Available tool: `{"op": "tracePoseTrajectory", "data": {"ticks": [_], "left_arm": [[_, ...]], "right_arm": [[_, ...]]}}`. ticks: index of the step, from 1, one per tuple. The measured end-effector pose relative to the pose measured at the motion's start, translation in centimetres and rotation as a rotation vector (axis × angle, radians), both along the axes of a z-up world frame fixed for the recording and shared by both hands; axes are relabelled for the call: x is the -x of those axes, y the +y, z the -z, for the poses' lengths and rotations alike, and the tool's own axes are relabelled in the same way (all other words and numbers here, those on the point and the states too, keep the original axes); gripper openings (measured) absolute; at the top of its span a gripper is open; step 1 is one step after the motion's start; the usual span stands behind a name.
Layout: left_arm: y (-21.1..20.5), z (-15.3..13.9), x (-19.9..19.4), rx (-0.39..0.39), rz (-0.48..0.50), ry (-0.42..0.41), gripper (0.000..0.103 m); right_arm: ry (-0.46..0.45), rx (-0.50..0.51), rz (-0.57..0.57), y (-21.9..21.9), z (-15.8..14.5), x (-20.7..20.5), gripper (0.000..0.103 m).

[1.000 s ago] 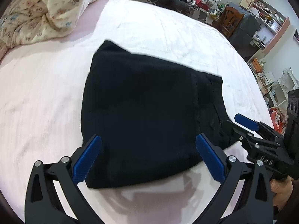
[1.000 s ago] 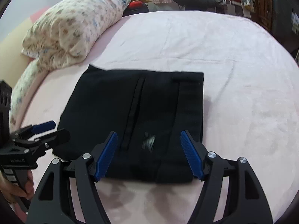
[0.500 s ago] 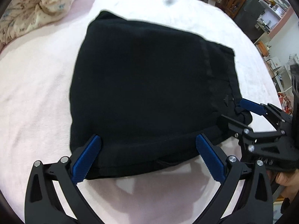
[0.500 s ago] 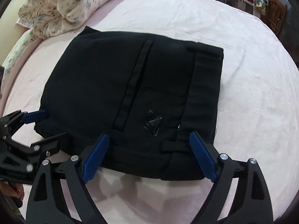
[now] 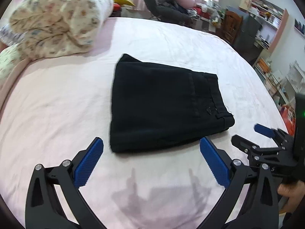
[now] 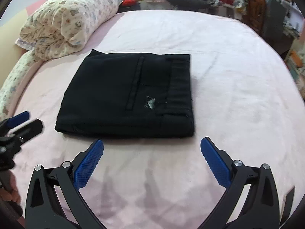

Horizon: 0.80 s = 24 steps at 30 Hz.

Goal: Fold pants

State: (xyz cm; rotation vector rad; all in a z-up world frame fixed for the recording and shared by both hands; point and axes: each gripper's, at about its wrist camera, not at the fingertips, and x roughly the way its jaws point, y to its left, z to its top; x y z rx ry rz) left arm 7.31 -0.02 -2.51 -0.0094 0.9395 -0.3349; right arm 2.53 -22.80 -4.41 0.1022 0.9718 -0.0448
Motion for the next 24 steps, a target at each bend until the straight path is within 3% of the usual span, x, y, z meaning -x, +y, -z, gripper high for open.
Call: {"op": "tracePoseTrajectory", "data": {"ticks": [9, 16, 18, 24], "left_arm": [[2.2, -2.8, 5.2, -0.084, -0.089, -0.082, 0.101], [2.3, -4.8, 8.1, -0.129, -0.081, -0.141, 0.101], [2.3, -5.0, 8.5, -0.149, -0.092, -0.141, 0.101], [3.0, -4.5, 8.8, -0.108, -0.121, -0.071, 0.101]], "right_arm": [[-0.036, 0.037, -0.008, 2.4, -2.1, 3.7, 0.102], [-0.065, 0.046, -0.011, 3.4, -3.4, 5.3, 0.102], [-0.071, 0.049, -0.01, 3.7, -3.7, 5.7, 0.102], [-0.078, 0.052, -0.013, 4.5, -4.2, 6.9, 0.102]]}}
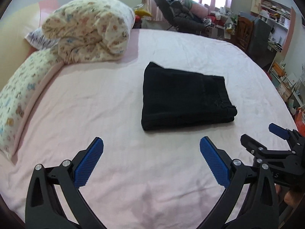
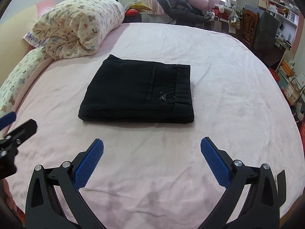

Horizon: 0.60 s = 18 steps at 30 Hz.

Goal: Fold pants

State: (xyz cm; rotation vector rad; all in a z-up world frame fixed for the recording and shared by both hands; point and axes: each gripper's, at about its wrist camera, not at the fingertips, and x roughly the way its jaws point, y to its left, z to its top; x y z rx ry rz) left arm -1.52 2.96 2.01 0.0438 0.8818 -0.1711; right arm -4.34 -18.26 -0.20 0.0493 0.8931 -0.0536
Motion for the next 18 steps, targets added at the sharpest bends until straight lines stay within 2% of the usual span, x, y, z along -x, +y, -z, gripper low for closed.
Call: {"op": "tracePoseTrajectory", "data": {"ticks": [4, 11, 14, 18], "left_arm": [[-0.1, 0.2, 0.7, -0.018, -0.011, -0.004, 0.101], [-0.7, -0.8, 1.9, -0.142, -0.057, -0.085, 0.101], [-0.6, -0.9, 2.1, -0.109, -0.046, -0.092, 0.101], [-0.1, -1.0, 2.3, -0.025, -0.017, -0.128, 0.101]], "right_arm": [[-0.003, 0.008, 0.005, 0.3, -0.1, 0.6, 0.102], [0.013, 0.018, 0.01, 0.4, 0.1, 1.3, 0.102], [0.015, 0.016, 0.01, 0.5, 0.1, 1.3, 0.102], [0.01, 0.011, 0.011, 0.7, 0.1, 1.3, 0.102]]}}
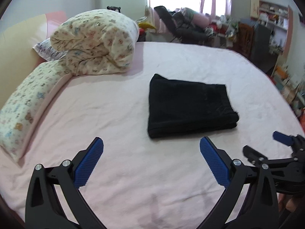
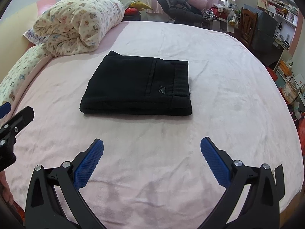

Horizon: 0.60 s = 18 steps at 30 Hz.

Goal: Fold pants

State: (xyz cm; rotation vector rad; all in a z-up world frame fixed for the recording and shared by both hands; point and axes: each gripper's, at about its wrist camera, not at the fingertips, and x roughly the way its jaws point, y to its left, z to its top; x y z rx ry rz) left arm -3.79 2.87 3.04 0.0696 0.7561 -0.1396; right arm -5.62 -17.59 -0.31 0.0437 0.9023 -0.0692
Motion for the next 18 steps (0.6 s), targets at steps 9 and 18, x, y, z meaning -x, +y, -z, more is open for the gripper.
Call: {"op": "tracePoseTrajectory", "data": {"ticks": [9, 18], "left_arm": [[-1.0, 1.0, -0.9, -0.067, 0.022, 0.038, 0.101], [-1.1, 1.9, -0.8, -0.062, 0.013, 0.079, 0.101]], "right_arm": [[0.0, 0.0, -0.004, 0.1, 0.1, -0.2, 0.102], [0.009, 0.003, 0.0, -0.1, 0.6, -0.5, 0.102]]}}
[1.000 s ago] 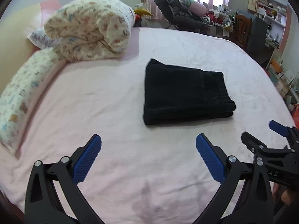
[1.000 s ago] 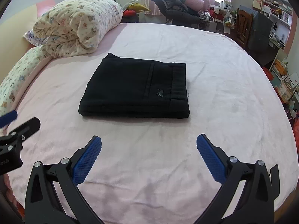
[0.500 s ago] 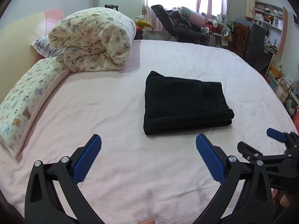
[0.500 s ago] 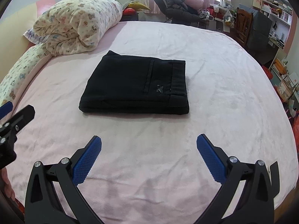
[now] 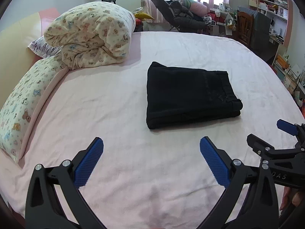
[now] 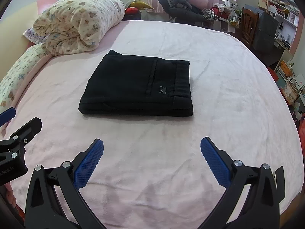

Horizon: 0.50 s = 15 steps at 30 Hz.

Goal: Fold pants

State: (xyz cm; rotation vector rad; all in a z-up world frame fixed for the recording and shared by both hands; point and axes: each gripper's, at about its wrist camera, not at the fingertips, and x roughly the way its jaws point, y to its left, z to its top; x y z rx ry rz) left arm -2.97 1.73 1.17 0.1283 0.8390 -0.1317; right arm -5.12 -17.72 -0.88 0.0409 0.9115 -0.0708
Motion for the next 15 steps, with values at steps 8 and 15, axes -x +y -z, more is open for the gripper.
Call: {"op": "tracePoseTrajectory", "data": {"ticks": [8, 15], "left_arm": [[0.02, 0.33, -0.02, -0.004, -0.001, 0.014, 0.101], [-0.37, 0.41, 0.1, -0.01, 0.024, 0.016, 0.101]], "right_arm": [[0.004, 0.001, 0.0, 0.03, 0.31, 0.1, 0.102], [0.004, 0.001, -0.005, 0.18, 0.54, 0.38, 0.102]]}}
